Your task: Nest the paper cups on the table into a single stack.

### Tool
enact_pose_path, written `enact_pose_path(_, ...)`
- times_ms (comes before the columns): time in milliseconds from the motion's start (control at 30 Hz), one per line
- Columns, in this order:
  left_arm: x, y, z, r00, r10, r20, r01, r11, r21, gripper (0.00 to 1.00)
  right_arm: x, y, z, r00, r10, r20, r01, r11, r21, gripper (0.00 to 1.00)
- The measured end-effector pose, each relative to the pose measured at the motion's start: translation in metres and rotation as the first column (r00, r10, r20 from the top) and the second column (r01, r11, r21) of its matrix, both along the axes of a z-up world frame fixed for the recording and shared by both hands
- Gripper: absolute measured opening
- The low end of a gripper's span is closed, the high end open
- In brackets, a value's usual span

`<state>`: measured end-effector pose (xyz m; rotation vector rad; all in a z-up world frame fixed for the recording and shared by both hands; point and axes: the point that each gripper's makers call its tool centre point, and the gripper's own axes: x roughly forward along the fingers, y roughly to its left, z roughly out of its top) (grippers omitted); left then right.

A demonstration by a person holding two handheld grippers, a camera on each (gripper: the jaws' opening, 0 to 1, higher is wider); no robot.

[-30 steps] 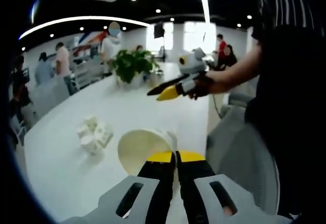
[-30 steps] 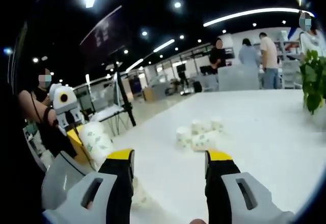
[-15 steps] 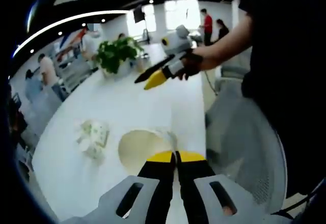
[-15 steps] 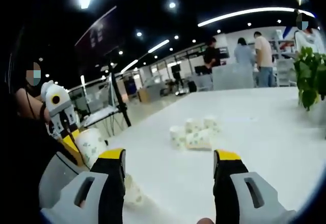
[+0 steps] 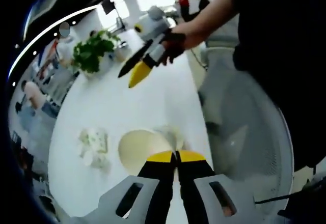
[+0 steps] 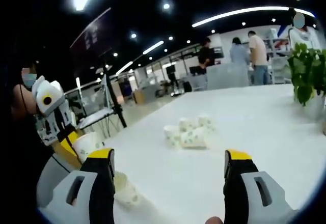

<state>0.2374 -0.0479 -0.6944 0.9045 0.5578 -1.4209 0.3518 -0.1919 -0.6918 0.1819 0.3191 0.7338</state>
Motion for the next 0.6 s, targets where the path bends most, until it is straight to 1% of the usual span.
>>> enact_pose_path(33, 0.001, 0.003, -0.003, 1.000, -0.016, 0.010, 0.016, 0.999, 0.035, 0.00, 0.000, 0.000, 0.000, 1.000, 0.001, -0.001, -0.001, 1.000, 0.001, 0.87)
enact_pose_path(100, -0.001, 0.003, -0.007, 0.999, -0.039, 0.008, 0.039, 0.997, 0.064, 0.00, -0.001, -0.001, -0.002, 1.000, 0.002, -0.005, -0.002, 1.000, 0.003, 0.87)
enact_pose_path(133, -0.003, 0.003, -0.008, 0.998, -0.068, 0.015, 0.067, 0.994, 0.083, 0.00, -0.001, -0.002, -0.003, 1.000, 0.003, -0.007, -0.003, 1.000, 0.002, 0.87)
enact_pose_path(200, -0.003, 0.001, -0.010, 0.996, -0.086, 0.019, 0.084, 0.992, 0.093, 0.00, -0.001, -0.003, -0.005, 1.000, 0.004, -0.010, -0.004, 1.000, 0.003, 0.86)
enact_pose_path(333, 0.000, -0.003, -0.012, 0.996, -0.090, 0.015, 0.088, 0.991, 0.102, 0.00, 0.000, -0.006, -0.005, 1.000, 0.001, -0.010, 0.000, 1.000, 0.004, 0.86)
enact_pose_path(433, -0.001, -0.005, -0.015, 0.992, -0.122, 0.020, 0.118, 0.984, 0.131, 0.00, 0.001, -0.010, -0.004, 1.000, -0.010, -0.009, 0.010, 1.000, 0.008, 0.86)
enact_pose_path(500, -0.001, -0.008, -0.016, 0.992, -0.128, 0.019, 0.124, 0.982, 0.140, 0.00, 0.001, -0.012, -0.005, 1.000, -0.019, -0.012, 0.019, 1.000, 0.016, 0.86)
enact_pose_path(600, -0.002, -0.013, -0.019, 0.986, -0.166, 0.019, 0.160, 0.972, 0.171, 0.00, 0.000, -0.015, -0.008, 0.999, -0.029, -0.017, 0.030, 0.999, 0.022, 0.86)
